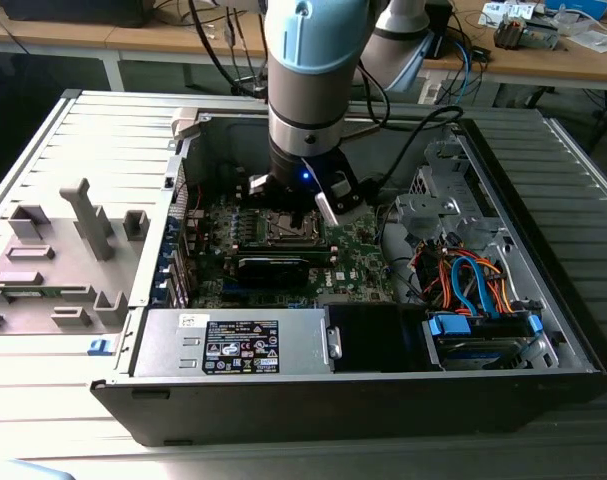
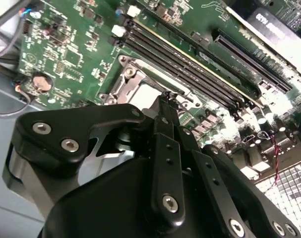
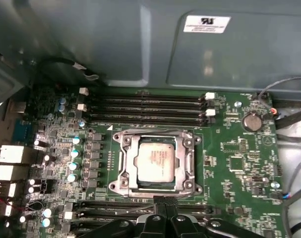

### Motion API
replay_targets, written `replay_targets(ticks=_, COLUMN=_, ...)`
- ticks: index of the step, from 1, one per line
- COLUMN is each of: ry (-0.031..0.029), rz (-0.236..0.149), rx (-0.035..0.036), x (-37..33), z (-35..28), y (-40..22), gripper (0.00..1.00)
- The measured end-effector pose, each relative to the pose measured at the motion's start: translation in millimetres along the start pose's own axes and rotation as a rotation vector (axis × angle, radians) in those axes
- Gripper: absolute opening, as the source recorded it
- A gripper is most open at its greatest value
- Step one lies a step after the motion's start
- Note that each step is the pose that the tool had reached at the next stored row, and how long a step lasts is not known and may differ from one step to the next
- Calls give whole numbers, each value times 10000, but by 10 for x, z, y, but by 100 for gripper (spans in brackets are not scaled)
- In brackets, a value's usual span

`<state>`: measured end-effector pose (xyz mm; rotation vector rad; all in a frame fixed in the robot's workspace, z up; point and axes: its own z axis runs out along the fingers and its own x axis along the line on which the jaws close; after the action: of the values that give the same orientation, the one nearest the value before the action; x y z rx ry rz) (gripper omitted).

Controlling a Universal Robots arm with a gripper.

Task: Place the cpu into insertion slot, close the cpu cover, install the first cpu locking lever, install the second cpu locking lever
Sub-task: 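Install the second cpu locking lever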

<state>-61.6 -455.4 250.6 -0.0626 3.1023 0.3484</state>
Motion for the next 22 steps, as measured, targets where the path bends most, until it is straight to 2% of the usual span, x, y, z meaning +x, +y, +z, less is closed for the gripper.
replay_targets(ticks=5, ry=0, rz=0, rx=1, x=128, z=47, y=-31, gripper=11)
replay_targets(ticks=11, ry=0, rz=0, rx=1, x=207, z=110, y=-70, gripper=11)
replay_targets(ticks=15, ry=1, rz=-1, rx=0, x=285, z=193, y=-86, gripper=11)
replay_targets(ticks=17, ry=2, rz=-4, rx=0, x=299, z=234, y=-95, gripper=11)
replay_targets(ticks=22, ry=-1, rz=-16, rx=-74, x=320, z=296, y=-107, gripper=11)
